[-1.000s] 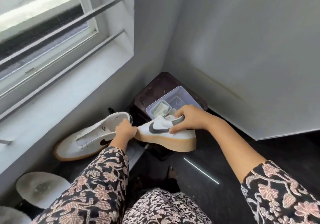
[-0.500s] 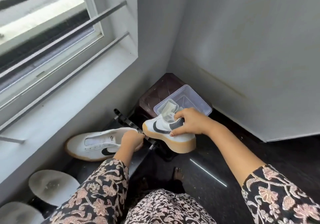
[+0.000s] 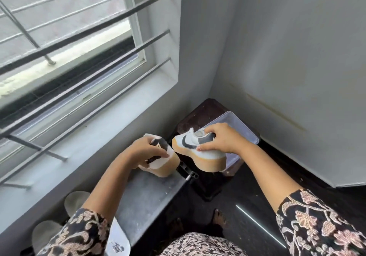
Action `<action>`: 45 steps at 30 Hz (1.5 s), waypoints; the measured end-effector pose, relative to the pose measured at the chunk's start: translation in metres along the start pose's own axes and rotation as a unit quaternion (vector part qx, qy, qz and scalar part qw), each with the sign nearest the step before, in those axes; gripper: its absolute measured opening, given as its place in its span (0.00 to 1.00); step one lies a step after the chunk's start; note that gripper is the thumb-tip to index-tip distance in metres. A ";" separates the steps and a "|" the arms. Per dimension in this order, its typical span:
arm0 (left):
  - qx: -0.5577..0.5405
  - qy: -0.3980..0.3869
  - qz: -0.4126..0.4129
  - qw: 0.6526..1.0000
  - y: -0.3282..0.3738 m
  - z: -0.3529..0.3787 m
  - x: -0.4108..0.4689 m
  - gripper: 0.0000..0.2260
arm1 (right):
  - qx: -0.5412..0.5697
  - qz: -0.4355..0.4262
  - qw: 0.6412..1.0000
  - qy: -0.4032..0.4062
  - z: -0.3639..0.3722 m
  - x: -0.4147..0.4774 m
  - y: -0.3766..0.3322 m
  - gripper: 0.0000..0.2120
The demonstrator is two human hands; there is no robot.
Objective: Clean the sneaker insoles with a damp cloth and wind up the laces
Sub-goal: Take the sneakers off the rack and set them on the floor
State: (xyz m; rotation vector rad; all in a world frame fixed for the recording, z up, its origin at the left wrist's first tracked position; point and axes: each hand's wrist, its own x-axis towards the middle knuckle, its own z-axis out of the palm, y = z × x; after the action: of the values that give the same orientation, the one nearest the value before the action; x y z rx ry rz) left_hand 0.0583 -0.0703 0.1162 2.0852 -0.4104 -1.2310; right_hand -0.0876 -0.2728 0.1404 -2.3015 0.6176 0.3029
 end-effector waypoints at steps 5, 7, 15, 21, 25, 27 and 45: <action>0.065 0.028 0.078 0.994 0.029 0.010 -0.020 0.20 | 0.024 -0.022 0.992 -0.122 -0.033 -0.015 -0.006 0.19; 0.122 0.048 0.118 0.984 0.041 0.022 -0.025 0.19 | -0.005 -0.029 0.989 -0.143 -0.045 -0.025 -0.005 0.16; 0.227 0.076 0.259 0.936 0.083 0.068 -0.048 0.27 | -0.046 -0.033 0.998 -0.017 -0.082 -0.078 0.023 0.14; 0.252 0.056 0.325 0.910 0.118 0.134 -0.055 0.20 | -0.102 0.023 0.989 0.103 -0.098 -0.116 0.074 0.21; 0.289 0.024 0.347 0.892 0.142 0.194 -0.050 0.20 | -0.137 0.055 0.977 0.153 -0.107 -0.144 0.114 0.15; 0.308 0.009 0.359 0.881 0.152 0.227 -0.047 0.18 | -0.157 0.082 0.970 0.168 -0.111 -0.164 0.134 0.17; 0.447 -0.223 0.194 0.844 0.072 0.423 0.063 0.31 | 0.088 0.272 0.957 -0.052 0.028 -0.181 0.381 0.29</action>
State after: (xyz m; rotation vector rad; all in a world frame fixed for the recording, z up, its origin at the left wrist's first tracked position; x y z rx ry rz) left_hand -0.2690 -0.3229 -0.0143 2.1908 -1.8239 -1.4034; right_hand -0.4391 -0.4289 -0.0352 -1.8987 1.1708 0.5953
